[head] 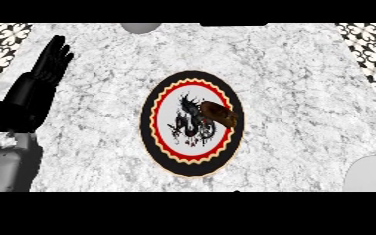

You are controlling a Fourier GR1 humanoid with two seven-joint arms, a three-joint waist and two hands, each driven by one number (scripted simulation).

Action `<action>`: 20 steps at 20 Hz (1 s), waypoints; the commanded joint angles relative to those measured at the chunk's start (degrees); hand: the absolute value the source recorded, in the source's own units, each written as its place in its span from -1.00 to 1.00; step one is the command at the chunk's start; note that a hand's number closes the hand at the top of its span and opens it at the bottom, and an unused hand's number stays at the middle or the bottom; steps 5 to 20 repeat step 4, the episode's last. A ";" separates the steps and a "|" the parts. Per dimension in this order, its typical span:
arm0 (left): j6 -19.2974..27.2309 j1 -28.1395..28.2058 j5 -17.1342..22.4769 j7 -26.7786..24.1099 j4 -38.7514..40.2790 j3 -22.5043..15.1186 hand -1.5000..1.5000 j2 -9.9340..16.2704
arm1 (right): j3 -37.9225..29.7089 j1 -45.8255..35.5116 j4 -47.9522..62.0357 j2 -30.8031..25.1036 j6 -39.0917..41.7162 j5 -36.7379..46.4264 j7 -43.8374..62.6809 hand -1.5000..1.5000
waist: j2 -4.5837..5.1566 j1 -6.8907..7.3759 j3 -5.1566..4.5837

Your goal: Pick the sweet potato from the plate and place it in the plate

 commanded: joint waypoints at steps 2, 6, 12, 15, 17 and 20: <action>-0.30 -2.62 -0.15 1.91 0.56 0.50 0.00 -0.33 | 5.48 11.29 -3.85 -1.92 -5.62 4.30 -2.21 -1.00 | 0.10 0.04 0.01; -0.06 -1.61 -0.67 3.16 -1.69 0.76 0.00 0.09 | 2.61 12.45 -2.69 -5.56 -9.51 2.40 -2.22 -1.00 | 0.09 0.25 0.03; -0.06 -1.61 -0.67 3.16 -1.69 0.76 0.00 0.09 | 2.61 12.45 -2.69 -5.56 -9.51 2.40 -2.22 -1.00 | 0.09 0.25 0.03; -0.06 -1.61 -0.67 3.16 -1.69 0.76 0.00 0.09 | 2.61 12.45 -2.69 -5.56 -9.51 2.40 -2.22 -1.00 | 0.09 0.25 0.03; -0.06 -1.61 -0.67 3.16 -1.69 0.76 0.00 0.09 | 2.61 12.45 -2.69 -5.56 -9.51 2.40 -2.22 -1.00 | 0.09 0.25 0.03; -0.06 -1.61 -0.67 3.16 -1.69 0.76 0.00 0.09 | 2.61 12.45 -2.69 -5.56 -9.51 2.40 -2.22 -1.00 | 0.09 0.25 0.03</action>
